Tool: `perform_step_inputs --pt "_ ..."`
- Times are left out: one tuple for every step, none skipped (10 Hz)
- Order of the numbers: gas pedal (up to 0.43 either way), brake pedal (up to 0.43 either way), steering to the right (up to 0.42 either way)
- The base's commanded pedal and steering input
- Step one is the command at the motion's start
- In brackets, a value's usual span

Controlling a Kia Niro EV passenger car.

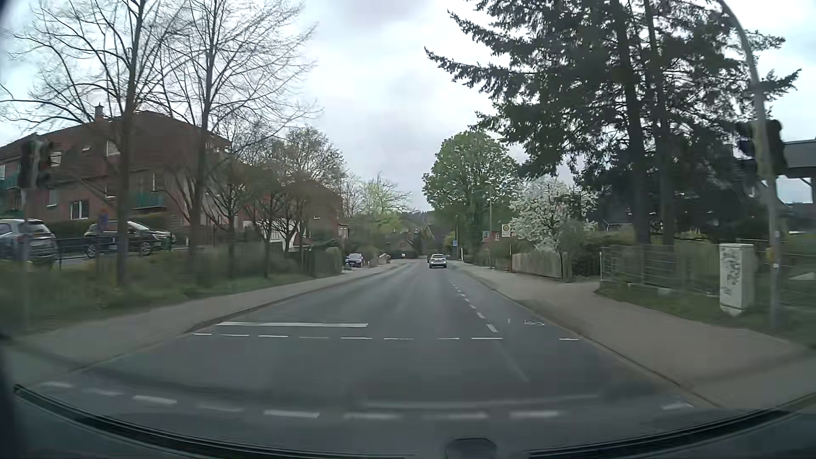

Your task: Follow the waypoints while adhering to traffic rules and regulations

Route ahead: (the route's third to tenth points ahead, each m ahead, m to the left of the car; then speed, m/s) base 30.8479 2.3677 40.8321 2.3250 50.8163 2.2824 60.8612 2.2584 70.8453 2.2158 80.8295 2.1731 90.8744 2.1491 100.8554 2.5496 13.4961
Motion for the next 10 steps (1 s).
perform_step_inputs --pt "0.110 0.006 -0.001" --pt "0.110 0.006 -0.001" --pt "0.110 0.000 -0.001" --pt "0.110 0.000 -0.001" --pt "0.110 0.006 -0.001" --pt "0.110 0.006 0.000" --pt "0.110 0.000 -0.001" --pt "0.110 0.006 -0.003" --pt "0.110 0.006 -0.005" --pt "0.110 0.000 -0.004"
